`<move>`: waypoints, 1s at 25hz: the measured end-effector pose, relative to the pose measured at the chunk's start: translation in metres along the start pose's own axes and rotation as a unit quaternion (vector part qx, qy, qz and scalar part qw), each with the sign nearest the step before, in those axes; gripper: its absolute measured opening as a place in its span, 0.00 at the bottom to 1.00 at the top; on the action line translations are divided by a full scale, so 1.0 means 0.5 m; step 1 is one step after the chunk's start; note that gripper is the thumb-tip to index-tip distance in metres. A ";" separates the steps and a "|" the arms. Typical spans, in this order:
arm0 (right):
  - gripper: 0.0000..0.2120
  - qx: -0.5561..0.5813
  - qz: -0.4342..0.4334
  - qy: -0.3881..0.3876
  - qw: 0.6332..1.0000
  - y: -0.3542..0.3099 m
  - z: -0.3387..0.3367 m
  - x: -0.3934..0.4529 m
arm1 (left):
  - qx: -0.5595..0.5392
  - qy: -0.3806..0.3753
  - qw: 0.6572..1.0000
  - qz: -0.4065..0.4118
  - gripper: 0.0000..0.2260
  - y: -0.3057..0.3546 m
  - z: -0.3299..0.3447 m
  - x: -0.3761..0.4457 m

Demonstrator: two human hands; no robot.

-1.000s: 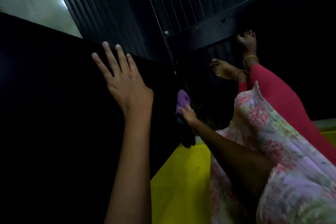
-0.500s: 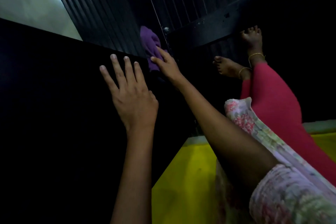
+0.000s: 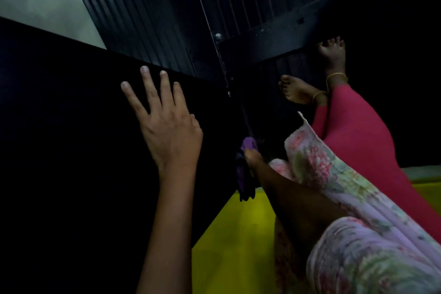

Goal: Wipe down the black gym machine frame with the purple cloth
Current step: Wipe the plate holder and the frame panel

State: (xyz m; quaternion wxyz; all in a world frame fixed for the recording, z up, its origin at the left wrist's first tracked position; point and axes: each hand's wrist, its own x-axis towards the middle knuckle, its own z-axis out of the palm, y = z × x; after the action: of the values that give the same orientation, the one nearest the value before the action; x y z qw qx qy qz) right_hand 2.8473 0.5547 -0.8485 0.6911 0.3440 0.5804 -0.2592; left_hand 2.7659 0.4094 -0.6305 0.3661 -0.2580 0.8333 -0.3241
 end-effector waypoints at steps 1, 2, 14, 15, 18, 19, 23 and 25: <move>0.24 0.015 0.012 -0.006 1.000 -0.018 0.000 0.000 | 0.000 0.000 1.000 -0.001 0.31 0.000 -0.001 0.001; 0.24 -0.005 0.011 -0.014 1.000 -0.045 0.001 -0.004 | 0.000 0.001 1.000 -0.002 0.32 0.000 -0.003 0.001; 0.25 -0.130 -0.307 -0.048 0.942 -0.278 0.041 -0.069 | -0.063 -0.030 0.997 -0.014 0.33 0.011 -0.010 0.010; 0.25 -0.137 -0.251 -0.051 0.957 -0.227 0.032 -0.034 | -0.060 -0.039 0.997 -0.012 0.33 0.013 -0.010 0.011; 0.25 -0.109 -0.075 -0.076 0.988 -0.042 -0.002 0.024 | -0.040 -0.054 0.998 -0.006 0.33 0.012 -0.013 0.011; 0.24 -0.079 -0.037 -0.091 0.992 0.000 -0.007 0.031 | -0.040 -0.058 0.998 -0.001 0.33 0.010 -0.015 0.011; 0.25 -0.027 -0.042 -0.075 0.996 -0.019 0.014 0.004 | -0.091 -0.071 0.993 0.009 0.34 0.004 -0.022 0.005; 0.26 -0.051 -0.106 -0.056 0.992 -0.101 0.035 -0.059 | -0.145 -0.056 0.988 -0.003 0.31 0.002 -0.026 0.004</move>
State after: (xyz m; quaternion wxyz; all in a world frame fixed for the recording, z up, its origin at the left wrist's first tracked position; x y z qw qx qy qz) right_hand 2.8145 0.5082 -0.8270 0.7078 0.2301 0.5864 -0.3198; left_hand 2.7545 0.4133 -0.6253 0.3696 -0.3283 0.8492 -0.1856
